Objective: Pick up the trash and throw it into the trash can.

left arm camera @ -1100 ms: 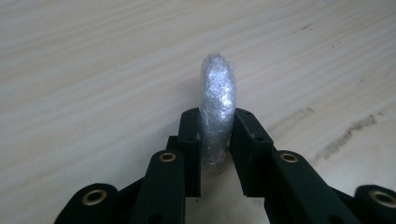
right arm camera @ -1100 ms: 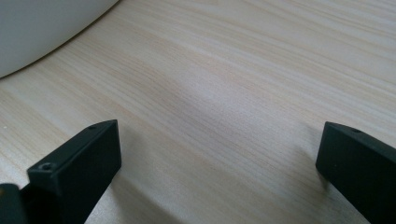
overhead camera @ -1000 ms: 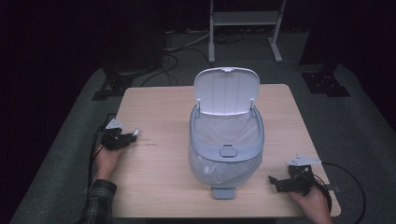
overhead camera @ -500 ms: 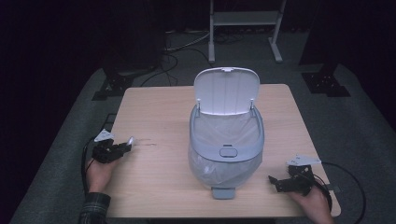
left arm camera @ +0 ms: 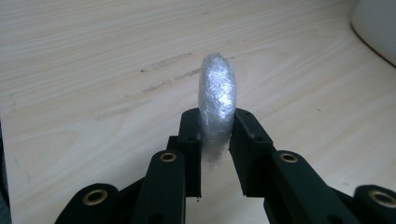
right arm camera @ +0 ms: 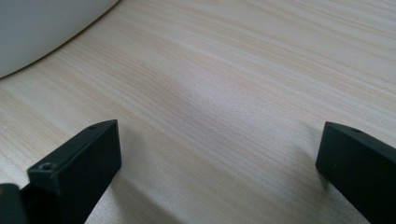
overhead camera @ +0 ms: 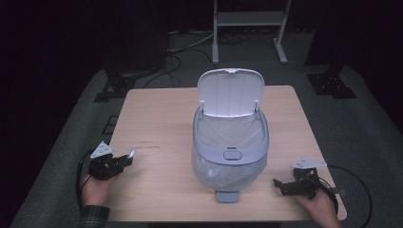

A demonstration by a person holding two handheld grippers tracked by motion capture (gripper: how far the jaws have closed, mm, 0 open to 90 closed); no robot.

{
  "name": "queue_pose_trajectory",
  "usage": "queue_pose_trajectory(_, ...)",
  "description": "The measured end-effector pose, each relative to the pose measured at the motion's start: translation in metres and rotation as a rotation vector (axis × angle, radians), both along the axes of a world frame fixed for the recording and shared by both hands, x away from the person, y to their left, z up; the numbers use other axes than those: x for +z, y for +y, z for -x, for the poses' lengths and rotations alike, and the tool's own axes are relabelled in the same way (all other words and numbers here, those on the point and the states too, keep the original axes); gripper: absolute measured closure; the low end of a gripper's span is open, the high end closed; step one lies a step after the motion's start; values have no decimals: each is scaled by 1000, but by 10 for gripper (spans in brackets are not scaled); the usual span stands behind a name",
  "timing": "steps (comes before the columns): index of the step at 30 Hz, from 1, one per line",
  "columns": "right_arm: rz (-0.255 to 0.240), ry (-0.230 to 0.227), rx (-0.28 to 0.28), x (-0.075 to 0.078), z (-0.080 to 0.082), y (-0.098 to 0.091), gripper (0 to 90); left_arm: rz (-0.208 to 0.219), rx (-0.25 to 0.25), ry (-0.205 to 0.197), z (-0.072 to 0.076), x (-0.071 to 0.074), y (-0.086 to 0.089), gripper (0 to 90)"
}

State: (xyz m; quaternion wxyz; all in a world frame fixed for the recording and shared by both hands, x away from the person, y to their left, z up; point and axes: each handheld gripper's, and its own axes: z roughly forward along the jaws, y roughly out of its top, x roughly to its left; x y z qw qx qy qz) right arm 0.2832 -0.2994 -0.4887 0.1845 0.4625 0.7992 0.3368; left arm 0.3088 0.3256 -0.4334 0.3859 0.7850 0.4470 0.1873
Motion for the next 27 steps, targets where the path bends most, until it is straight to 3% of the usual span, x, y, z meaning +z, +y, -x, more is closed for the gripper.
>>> queue_pose_trajectory(6,0,0,0,0,0,0,0,27,-4,-7,22,7,-10,740)
queue_pose_trajectory(11,0,0,1,0,0,0,0,29,-47,-1,32,8,-22,739)
queue_pose_trajectory(22,2,-1,7,0,0,0,0,101,-140,-18,35,20,-48,739)
queue_pose_trajectory(27,3,-1,7,0,0,0,0,112,-177,-25,35,26,-60,739)
